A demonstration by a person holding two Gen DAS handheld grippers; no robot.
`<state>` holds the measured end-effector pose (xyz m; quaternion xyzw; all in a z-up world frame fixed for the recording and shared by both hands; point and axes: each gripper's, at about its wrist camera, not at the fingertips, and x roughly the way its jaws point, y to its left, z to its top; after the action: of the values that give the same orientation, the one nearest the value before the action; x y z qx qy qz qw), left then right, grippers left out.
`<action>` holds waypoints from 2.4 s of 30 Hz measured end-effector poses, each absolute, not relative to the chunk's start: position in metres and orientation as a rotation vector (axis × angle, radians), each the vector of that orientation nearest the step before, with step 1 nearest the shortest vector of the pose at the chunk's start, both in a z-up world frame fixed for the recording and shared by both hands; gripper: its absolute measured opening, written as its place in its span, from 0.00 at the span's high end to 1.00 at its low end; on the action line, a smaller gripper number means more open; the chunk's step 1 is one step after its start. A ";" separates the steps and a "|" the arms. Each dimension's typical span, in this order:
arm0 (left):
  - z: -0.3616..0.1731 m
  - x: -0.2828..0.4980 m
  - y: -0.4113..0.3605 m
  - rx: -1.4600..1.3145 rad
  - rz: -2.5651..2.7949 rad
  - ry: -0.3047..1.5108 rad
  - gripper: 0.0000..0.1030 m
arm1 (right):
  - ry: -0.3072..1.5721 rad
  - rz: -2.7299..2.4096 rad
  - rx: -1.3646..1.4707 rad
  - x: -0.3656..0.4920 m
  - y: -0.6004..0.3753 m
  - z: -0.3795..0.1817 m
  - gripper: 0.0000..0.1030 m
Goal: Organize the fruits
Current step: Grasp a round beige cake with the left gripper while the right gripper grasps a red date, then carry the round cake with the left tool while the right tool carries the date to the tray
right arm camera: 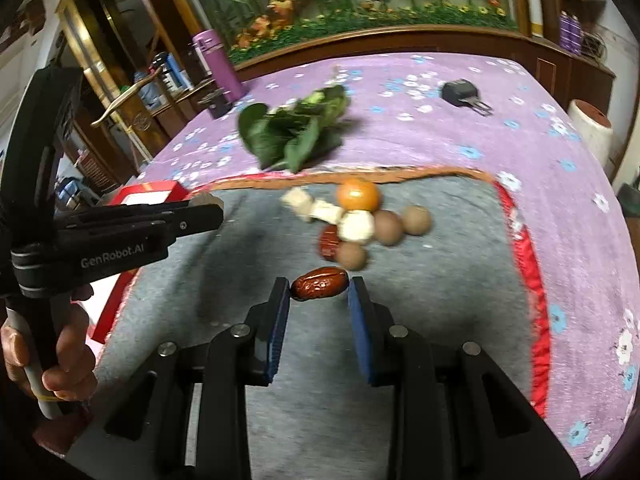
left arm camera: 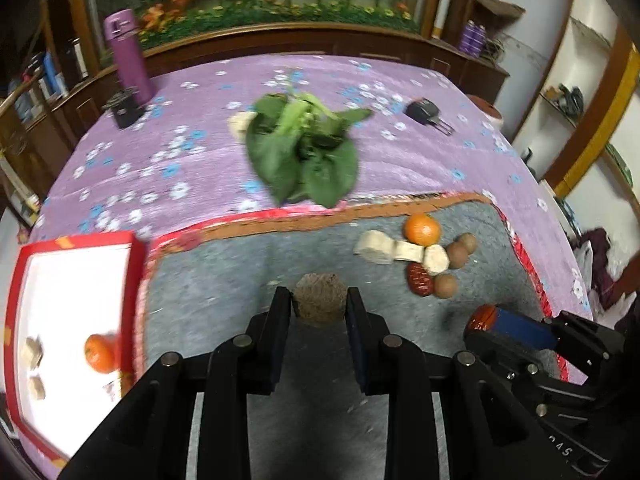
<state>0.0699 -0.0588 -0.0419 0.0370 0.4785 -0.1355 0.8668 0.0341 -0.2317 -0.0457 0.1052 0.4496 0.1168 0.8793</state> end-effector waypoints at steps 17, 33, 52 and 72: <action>-0.029 0.042 0.097 -0.062 0.047 0.991 0.74 | 0.917 0.506 0.071 0.054 -0.091 -0.020 0.69; -0.061 0.033 0.193 -0.118 0.216 1.041 0.74 | 0.958 0.703 -0.067 0.088 0.044 -0.027 0.68; -0.084 0.042 0.189 -0.110 0.145 1.085 0.74 | 1.047 0.627 -0.153 0.150 0.070 -0.065 0.68; -0.090 0.045 0.183 -0.086 0.146 1.089 0.73 | 1.063 0.572 -0.168 0.159 0.067 -0.081 0.64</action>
<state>0.0452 0.1826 -0.0904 -0.0406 0.5175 0.0695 0.8519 0.1591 0.0667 -0.0806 -0.0789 0.4992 0.2688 0.8200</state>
